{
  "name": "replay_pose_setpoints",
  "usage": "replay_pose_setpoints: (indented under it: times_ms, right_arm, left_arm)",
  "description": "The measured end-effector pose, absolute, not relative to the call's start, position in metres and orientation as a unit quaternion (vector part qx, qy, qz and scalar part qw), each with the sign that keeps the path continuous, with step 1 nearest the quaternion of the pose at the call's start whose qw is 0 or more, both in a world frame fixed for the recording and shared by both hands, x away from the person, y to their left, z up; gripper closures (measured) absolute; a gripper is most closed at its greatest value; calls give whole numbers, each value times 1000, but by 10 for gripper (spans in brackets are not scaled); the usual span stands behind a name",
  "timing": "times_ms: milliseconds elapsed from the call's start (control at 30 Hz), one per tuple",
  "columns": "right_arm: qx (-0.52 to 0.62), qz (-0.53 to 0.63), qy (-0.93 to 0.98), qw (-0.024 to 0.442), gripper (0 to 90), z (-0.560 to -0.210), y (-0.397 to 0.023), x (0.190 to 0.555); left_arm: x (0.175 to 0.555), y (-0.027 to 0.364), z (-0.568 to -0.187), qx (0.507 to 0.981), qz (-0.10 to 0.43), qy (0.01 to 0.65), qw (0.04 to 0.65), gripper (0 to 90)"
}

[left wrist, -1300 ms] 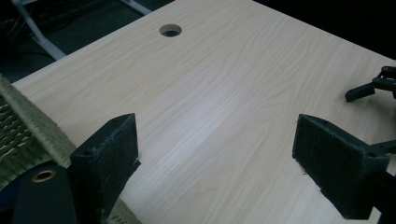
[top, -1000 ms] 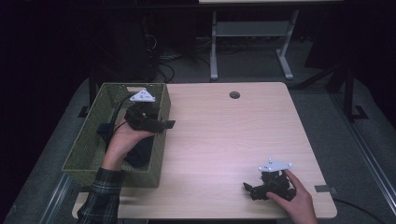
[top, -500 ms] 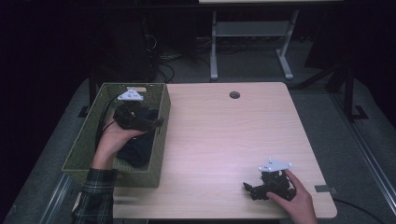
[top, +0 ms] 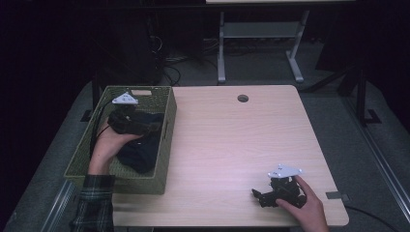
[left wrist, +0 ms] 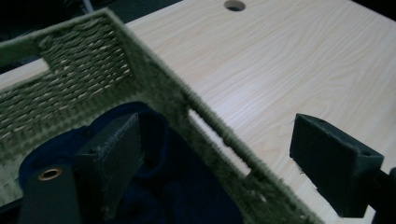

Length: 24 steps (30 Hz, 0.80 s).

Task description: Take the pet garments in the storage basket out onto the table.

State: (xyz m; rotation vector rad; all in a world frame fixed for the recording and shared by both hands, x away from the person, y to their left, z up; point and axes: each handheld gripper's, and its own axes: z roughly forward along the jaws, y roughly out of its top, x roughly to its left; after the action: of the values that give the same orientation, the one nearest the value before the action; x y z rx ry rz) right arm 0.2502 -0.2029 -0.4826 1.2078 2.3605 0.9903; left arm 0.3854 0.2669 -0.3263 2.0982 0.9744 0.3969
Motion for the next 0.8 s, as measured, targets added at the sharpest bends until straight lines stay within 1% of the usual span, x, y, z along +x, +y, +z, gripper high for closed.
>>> replay_pose_setpoints:
  times_ms: [200, 433, 800]
  right_arm:
    - [421, 345, 824, 155, 0, -483, -203, 250]
    - [423, 346, 823, 155, 0, -483, -203, 250]
    - [423, 345, 824, 154, 0, -483, -203, 250]
  left_arm:
    - [390, 277, -334, 818, 158, 403, 378, 160]
    - [394, 289, -345, 819, 157, 419, 359, 225]
    - [405, 295, -369, 827, 137, 435, 328, 265]
